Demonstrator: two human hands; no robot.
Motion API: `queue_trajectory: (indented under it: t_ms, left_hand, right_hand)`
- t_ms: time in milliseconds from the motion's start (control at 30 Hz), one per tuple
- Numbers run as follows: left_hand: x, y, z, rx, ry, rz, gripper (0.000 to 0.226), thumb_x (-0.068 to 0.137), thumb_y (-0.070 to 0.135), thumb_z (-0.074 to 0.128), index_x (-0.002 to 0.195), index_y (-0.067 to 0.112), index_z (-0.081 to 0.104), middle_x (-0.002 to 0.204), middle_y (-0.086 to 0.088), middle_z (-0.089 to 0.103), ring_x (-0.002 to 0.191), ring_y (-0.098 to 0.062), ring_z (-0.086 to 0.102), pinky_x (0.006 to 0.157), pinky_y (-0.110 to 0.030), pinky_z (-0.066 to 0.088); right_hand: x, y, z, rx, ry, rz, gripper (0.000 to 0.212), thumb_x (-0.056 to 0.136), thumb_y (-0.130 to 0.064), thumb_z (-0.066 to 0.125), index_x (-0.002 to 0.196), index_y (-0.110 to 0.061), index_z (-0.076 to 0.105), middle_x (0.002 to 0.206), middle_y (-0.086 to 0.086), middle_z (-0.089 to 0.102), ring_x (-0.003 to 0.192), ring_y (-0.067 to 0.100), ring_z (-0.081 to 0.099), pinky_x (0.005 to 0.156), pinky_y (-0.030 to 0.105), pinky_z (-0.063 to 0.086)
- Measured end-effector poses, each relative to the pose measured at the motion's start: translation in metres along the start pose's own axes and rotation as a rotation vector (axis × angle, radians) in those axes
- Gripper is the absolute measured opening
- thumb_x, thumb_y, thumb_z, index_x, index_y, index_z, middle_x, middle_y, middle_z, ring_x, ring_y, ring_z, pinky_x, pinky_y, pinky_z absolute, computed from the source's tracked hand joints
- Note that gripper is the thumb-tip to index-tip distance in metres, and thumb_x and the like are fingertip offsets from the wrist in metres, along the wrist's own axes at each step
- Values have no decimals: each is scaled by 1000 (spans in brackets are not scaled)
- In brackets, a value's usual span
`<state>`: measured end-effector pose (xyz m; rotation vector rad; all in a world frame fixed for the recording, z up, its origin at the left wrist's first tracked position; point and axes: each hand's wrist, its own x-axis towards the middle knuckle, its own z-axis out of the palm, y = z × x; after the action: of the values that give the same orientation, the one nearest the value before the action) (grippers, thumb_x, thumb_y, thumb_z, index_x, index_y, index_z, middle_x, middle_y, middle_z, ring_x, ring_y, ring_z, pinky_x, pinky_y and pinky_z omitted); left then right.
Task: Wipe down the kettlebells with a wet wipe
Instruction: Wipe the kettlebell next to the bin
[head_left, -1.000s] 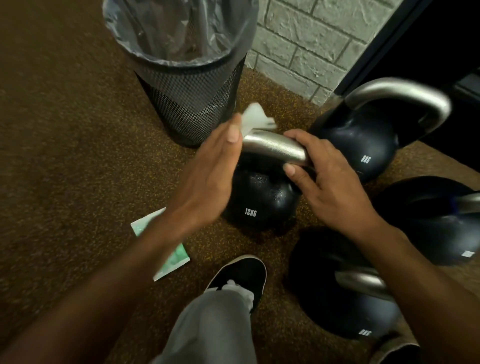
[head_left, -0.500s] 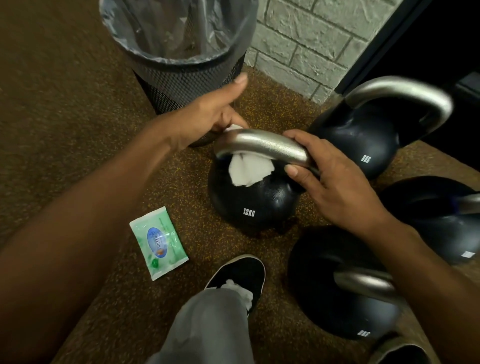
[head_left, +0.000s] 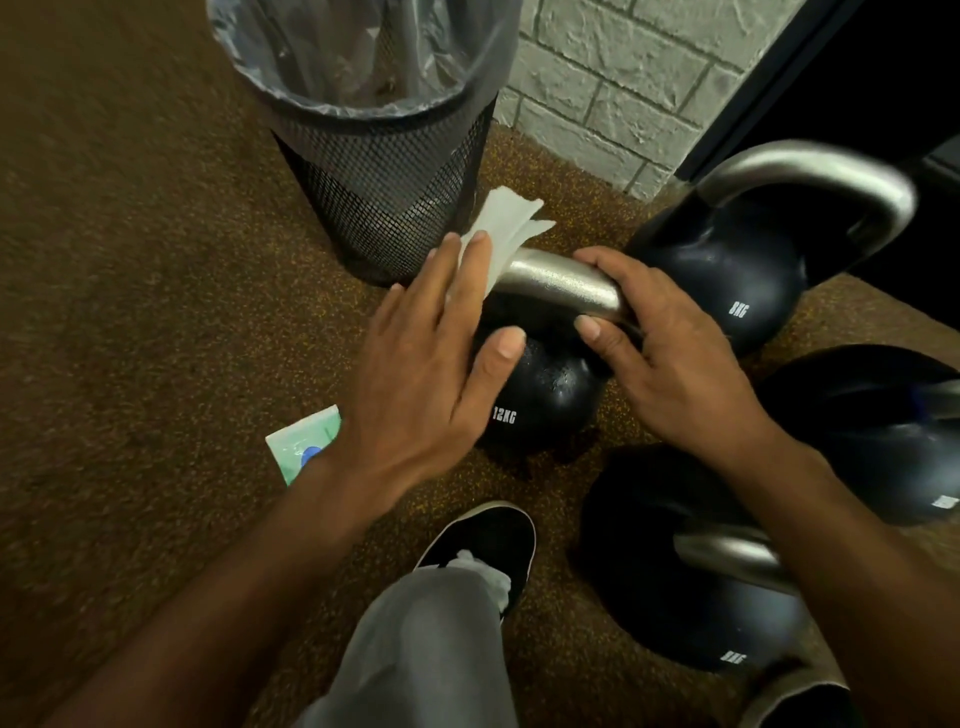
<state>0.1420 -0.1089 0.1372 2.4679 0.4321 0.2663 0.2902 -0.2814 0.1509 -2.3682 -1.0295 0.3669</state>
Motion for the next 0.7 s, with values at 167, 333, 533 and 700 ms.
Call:
queue_trajectory:
  t_ms: [167,333,533,700]
  left_hand:
    - [5,-8,9,-9,47,-2,83,98,70,-1,164,22,10,170,-7,17,155,-19,20,124,-56,19]
    - [-7,-23,29,-150,34,-56,84,96,74,-1,163,22,-2,172,-2,6,158,-10,6,127,-54,9]
    - [19,-16,7,-213,38,127,79,101,68,7,160,19,26,165,-6,31,152,-18,28,120,-58,28]
    - [79,-25,-37,-576,-291,-85,79,106,57,3,114,28,76,108,1,78,107,0,68,106,-34,36]
  right_hand:
    - [-1,-1,2,8,17,-5,52,100,-36,55,149,-42,37,135,-7,53,119,19,51,102,46,44]
    - [0,-1,3,10,27,-33,52,101,-32,57,149,-38,38,135,-8,53,119,16,50,104,44,42]
    - [0,-2,2,12,27,-24,52,101,-33,57,149,-41,38,136,-8,53,120,18,51,104,46,43]
    - [-1,-5,-3,-5,4,-20,55,99,-36,58,150,-40,37,141,-10,52,125,15,51,105,45,44]
